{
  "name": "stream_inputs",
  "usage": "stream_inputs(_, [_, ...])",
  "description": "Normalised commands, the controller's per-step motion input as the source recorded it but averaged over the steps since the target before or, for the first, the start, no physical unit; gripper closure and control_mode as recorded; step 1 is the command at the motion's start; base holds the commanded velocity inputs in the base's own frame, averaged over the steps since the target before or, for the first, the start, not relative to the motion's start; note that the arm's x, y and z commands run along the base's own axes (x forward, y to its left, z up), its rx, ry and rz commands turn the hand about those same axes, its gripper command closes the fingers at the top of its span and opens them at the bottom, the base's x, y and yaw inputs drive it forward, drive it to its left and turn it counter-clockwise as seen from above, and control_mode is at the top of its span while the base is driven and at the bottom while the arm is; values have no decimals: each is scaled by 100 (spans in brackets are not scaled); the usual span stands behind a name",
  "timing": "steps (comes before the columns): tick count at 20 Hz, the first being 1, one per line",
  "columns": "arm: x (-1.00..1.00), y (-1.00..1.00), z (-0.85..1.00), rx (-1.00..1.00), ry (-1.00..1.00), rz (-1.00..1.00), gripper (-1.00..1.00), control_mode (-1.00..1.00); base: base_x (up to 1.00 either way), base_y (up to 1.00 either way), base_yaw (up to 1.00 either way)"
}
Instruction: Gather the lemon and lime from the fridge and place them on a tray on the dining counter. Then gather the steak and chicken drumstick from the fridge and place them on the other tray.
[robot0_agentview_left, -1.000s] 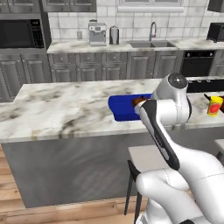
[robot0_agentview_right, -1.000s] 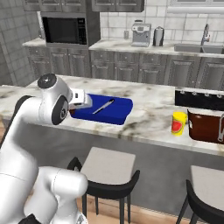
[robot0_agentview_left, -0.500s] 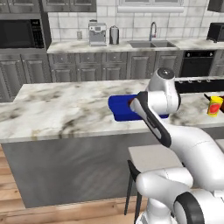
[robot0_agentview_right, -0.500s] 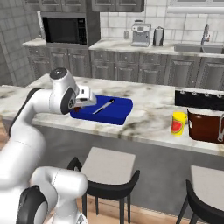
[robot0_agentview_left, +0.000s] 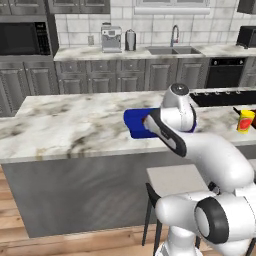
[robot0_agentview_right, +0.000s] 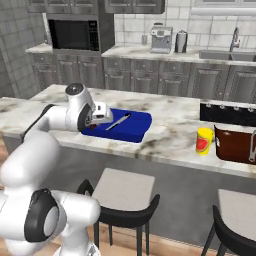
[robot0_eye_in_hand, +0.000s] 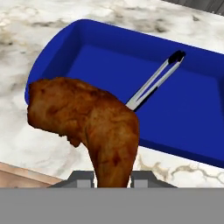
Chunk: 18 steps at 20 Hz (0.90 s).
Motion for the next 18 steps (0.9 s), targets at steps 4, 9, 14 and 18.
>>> stream_inputs(4, [46, 1, -6, 0, 7, 0, 100, -100, 0, 0, 0])
stream_inputs(9, [47, 2, -6, 0, 8, 0, 100, -100, 0, 0, 0])
stream_inputs(14, [37, 4, -14, 0, 8, 0, 100, -100, 0, 0, 0])
stream_inputs(18, [26, 1, -18, 0, 4, 0, 100, -100, 0, 0, 0])
